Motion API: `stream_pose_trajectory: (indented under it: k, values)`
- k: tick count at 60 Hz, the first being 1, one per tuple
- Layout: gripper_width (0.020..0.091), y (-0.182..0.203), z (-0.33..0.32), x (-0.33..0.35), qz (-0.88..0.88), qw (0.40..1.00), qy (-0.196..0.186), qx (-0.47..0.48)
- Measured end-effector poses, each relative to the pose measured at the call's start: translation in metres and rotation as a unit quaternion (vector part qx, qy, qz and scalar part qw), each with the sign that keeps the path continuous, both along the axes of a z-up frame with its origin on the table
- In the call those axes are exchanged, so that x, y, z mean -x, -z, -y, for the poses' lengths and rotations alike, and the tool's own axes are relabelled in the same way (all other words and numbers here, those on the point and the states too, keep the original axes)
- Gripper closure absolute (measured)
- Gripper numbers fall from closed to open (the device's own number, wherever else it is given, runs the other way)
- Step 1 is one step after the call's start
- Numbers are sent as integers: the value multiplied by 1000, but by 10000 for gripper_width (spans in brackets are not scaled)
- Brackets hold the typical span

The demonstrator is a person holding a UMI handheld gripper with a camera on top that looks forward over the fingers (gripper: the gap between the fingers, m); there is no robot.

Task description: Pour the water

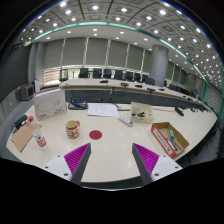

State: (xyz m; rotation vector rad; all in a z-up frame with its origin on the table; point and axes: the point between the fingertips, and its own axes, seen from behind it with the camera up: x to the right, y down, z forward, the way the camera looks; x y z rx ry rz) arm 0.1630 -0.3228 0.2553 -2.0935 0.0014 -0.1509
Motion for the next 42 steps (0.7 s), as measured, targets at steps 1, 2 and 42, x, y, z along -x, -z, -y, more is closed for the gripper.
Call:
stream_pose_trajectory:
  k: [1, 2, 42]
  values:
    - [246, 1, 0, 1, 1, 1000, -2, 1]
    - [248, 2, 0, 2, 1, 1000, -3, 1]
    - [240, 118, -18, 313, -74, 981, -177, 10]
